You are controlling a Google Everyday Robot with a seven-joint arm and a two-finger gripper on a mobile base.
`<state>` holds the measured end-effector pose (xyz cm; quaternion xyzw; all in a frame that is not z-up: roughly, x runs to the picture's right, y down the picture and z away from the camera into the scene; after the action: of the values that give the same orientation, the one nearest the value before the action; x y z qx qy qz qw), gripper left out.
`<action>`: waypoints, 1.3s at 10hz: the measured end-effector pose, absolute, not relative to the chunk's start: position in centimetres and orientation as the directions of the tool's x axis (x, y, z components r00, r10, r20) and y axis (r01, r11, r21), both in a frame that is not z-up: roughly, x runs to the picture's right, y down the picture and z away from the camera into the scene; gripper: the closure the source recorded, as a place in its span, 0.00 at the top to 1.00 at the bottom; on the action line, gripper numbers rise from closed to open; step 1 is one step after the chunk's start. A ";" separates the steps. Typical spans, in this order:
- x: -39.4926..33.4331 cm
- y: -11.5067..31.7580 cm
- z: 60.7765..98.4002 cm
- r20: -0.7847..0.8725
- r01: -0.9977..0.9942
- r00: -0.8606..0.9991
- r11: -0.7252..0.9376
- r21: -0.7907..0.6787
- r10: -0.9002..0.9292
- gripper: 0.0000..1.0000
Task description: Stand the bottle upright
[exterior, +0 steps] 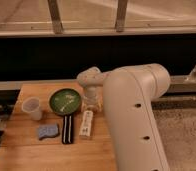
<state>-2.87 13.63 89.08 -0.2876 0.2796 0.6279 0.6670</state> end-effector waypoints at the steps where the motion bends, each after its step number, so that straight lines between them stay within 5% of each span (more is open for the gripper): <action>1: -2.8 13.6 89.0 -0.733 -0.998 0.054 0.047 -0.030 0.678 0.35; 5: -3.0 13.6 89.0 -0.730 -0.998 0.056 0.048 -0.033 0.681 0.00; 13: -3.3 9.5 87.2 -0.670 -0.997 0.069 0.078 -0.017 0.739 0.00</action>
<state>-3.34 9.49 87.18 -0.2496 0.2579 0.6316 0.6872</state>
